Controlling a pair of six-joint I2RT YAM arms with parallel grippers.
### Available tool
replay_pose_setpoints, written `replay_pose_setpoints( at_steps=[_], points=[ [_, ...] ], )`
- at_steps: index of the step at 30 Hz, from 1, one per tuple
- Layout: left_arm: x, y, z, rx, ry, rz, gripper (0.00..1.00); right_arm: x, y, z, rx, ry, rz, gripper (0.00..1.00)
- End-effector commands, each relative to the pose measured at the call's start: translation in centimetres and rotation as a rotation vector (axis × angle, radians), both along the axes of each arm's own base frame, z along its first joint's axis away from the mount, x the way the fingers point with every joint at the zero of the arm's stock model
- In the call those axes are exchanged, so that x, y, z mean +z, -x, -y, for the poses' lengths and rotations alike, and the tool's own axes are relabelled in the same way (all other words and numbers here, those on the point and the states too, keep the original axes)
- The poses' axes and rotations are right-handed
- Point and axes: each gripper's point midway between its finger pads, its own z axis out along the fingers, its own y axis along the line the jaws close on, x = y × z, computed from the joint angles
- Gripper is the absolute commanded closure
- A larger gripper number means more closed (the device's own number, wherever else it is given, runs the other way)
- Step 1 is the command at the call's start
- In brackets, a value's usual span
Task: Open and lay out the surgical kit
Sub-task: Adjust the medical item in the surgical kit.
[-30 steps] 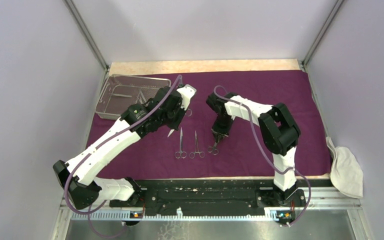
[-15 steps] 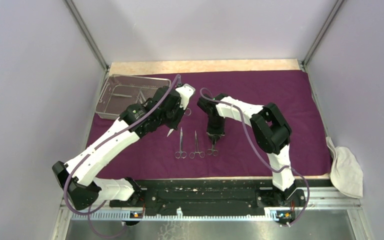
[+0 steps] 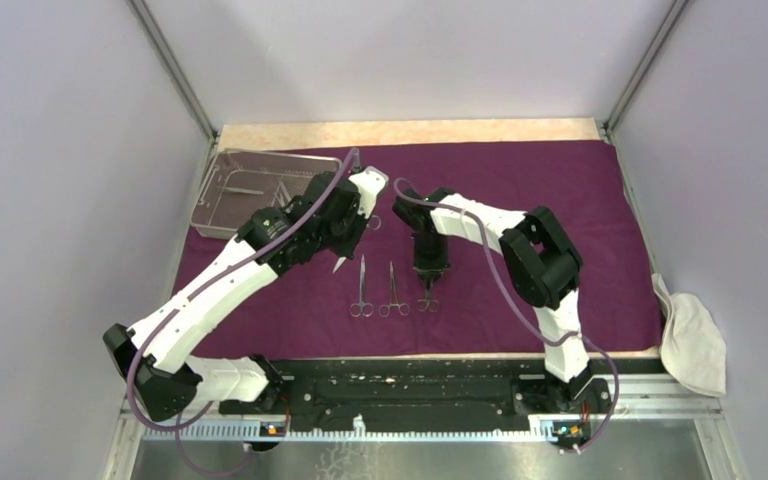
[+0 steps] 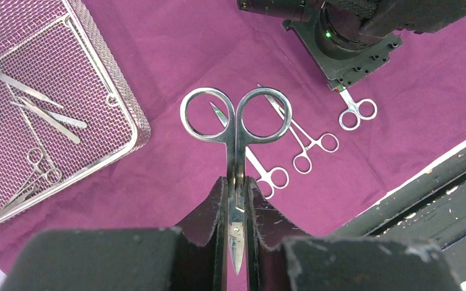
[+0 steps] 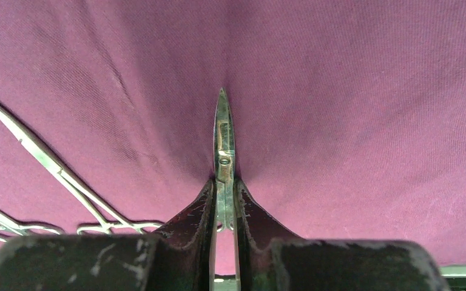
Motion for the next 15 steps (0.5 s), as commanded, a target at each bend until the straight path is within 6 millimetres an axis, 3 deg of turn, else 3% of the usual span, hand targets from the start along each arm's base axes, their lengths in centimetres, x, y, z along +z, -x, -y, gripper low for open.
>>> replay_pose_setpoints(
  at_steps=[1, 15],
  points=[
    [1.38, -0.09, -0.22, -0.010, 0.024, 0.044, 1.00, 0.19, -0.41, -1.41, 0.045, -0.011, 0.036, 0.90],
    [1.69, -0.27, -0.39, -0.007, 0.024, 0.050, 1.00, 0.17, 0.04, -2.11, 0.068, 0.006, 0.040, 0.90]
  ],
)
